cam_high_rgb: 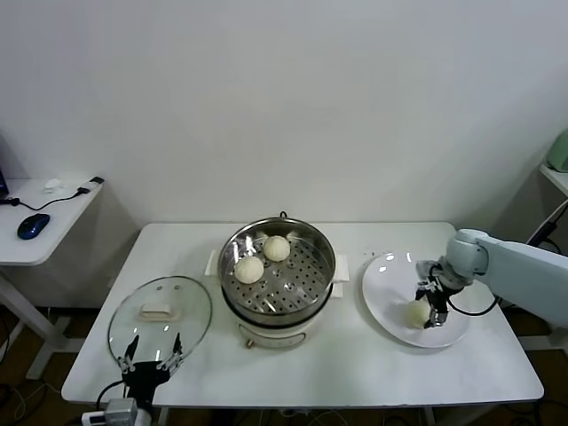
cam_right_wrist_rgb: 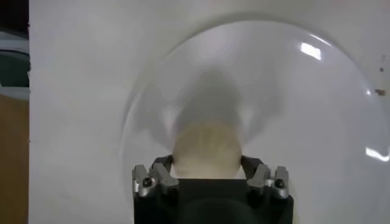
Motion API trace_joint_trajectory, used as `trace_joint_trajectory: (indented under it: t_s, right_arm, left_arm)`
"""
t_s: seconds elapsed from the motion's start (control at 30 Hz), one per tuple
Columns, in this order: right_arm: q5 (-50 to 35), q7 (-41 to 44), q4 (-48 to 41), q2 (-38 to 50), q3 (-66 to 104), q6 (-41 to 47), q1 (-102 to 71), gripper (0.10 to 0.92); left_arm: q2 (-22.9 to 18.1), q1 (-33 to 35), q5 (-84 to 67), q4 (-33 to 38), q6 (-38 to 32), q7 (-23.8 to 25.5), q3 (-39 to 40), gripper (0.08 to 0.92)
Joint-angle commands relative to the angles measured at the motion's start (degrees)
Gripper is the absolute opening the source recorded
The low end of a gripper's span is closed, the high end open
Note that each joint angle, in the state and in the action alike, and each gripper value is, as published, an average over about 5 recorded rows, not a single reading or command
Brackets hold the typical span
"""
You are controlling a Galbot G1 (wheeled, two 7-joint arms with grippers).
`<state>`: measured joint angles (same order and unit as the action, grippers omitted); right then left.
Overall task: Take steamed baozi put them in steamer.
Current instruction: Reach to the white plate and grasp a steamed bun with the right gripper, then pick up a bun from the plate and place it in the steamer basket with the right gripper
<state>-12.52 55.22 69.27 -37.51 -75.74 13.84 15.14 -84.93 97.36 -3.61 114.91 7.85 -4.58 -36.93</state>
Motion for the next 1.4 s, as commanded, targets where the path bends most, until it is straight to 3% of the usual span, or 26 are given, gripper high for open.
trace_joint_trajectory:
  t_s: [0.03,0.17,0.33,0.47,0.63,0.8,1.4]
  right_arm:
    - [-0.8,2.1,2.0,0.3,-0.7,-1.5,7.3,0.73]
    - [-4.5,5.5,3.4,-2.2,-7.6,-7.0,21.4,0.729]
    - [-15.5,10.5,3.9,-11.6,-15.4,-19.0,39.1,0.729]
    - [-17.3,14.0,4.8,-20.4,-14.9,-26.0,45.1,0.729]
    - [-14.2,13.9,11.4,-30.8,-13.6,-30.1,45.4,0.729]
    - [-5.0,10.9,15.8,-37.3,-12.6,-32.1,38.9,0.729]
    - [5.3,3.6,7.0,-41.7,-11.7,-30.3,20.3,0.729]
  left_arm:
    - [-0.1,0.2,0.1,0.3,-0.1,-0.1,0.1,0.823]
    - [-0.1,0.6,0.2,0.7,-0.2,-0.1,0.3,0.823]
    - [-0.2,0.8,0.6,1.1,-0.2,-0.1,0.7,0.823]
    - [-0.4,1.0,0.8,1.4,-0.1,-0.1,1.1,0.823]
    - [-0.5,0.8,0.8,1.3,0.0,-0.1,1.2,0.823]
    - [-0.5,0.3,0.5,0.8,0.2,-0.1,0.9,0.823]
    - [-0.2,0.4,0.0,-0.1,0.0,-0.2,0.6,0.823]
